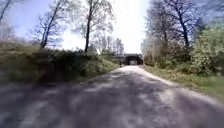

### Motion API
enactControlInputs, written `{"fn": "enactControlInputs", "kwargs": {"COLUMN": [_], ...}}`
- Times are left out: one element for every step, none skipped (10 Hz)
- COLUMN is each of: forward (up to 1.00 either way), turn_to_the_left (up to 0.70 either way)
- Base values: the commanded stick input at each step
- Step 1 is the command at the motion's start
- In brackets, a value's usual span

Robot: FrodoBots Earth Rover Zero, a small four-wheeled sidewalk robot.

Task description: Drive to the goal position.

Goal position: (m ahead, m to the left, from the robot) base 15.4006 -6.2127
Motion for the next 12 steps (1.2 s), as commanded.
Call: {"fn": "enactControlInputs", "kwargs": {"forward": [0.7, 0.7, 0.7, 0.7, 0.7, 0.7, 0.7, 0.7, 0.7, 0.7, 0.7, 0.7], "turn_to_the_left": [0.0, 0.0, 0.0, 0.0, 0.0, 0.0, 0.0, 0.0, 0.0, 0.0, 0.0, 0.0]}}
